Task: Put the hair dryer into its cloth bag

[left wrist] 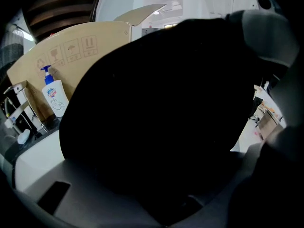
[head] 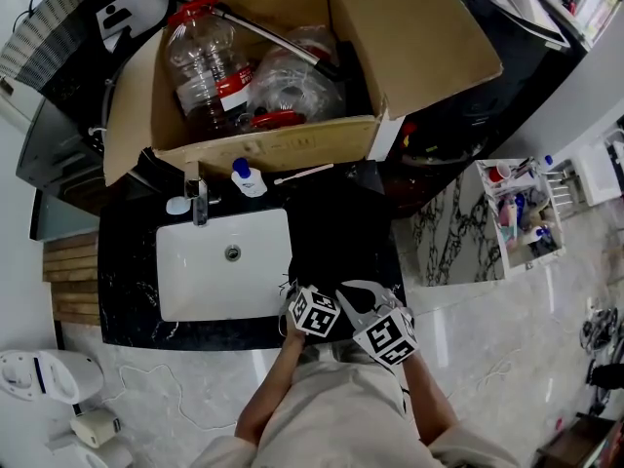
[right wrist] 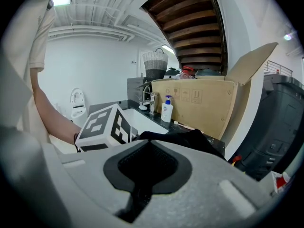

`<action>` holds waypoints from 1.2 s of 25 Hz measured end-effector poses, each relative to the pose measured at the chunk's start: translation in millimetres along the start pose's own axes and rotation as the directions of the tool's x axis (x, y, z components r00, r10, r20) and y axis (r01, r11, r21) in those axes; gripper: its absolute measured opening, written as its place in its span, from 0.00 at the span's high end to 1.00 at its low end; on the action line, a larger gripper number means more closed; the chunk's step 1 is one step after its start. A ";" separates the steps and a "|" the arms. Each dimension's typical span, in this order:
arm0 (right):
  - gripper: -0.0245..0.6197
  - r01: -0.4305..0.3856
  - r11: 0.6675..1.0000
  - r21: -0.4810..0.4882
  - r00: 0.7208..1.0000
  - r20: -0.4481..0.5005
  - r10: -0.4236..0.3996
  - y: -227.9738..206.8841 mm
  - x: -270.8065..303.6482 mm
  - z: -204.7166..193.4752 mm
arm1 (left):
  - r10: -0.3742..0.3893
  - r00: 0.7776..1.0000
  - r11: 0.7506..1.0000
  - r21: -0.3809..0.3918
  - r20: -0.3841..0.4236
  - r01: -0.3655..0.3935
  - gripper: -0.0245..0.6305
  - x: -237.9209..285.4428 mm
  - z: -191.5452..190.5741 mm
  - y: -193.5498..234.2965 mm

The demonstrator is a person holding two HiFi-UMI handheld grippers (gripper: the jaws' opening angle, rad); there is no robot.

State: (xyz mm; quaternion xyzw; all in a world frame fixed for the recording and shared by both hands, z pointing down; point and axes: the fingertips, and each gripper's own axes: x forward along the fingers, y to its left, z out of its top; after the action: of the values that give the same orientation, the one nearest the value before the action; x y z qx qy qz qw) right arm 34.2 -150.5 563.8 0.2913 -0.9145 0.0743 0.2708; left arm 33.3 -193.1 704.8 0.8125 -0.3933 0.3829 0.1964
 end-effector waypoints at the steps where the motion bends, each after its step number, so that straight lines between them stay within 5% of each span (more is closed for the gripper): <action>1: 0.94 0.004 1.000 0.003 1.000 -0.003 -0.004 -0.9 -0.5 -1.1 | -0.006 1.000 1.000 0.010 0.008 0.006 0.66 -0.9 -0.3 -2.7; 5: 0.94 0.014 1.000 0.011 1.000 0.001 -0.014 -5.3 -0.8 -1.6 | -0.046 0.997 0.999 0.023 0.060 0.045 0.56 -10.4 0.3 -12.4; 15: 0.94 0.025 1.000 0.013 1.000 -0.014 -0.025 -6.9 0.3 -5.7 | -0.006 0.997 0.999 0.043 0.075 0.003 0.55 -48.3 -17.4 -13.5; 30: 0.94 0.036 0.999 0.024 0.999 -0.013 -0.035 -5.9 1.9 -5.5 | -0.018 1.000 1.000 0.022 -0.017 0.019 0.53 -62.4 -67.3 -13.0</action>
State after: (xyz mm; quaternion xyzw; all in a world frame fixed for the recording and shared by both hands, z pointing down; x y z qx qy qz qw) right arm 38.8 -154.8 569.3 0.3102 -0.9065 0.0824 0.2744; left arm -12.8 -112.9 698.4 0.8150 -0.3799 0.3920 0.1942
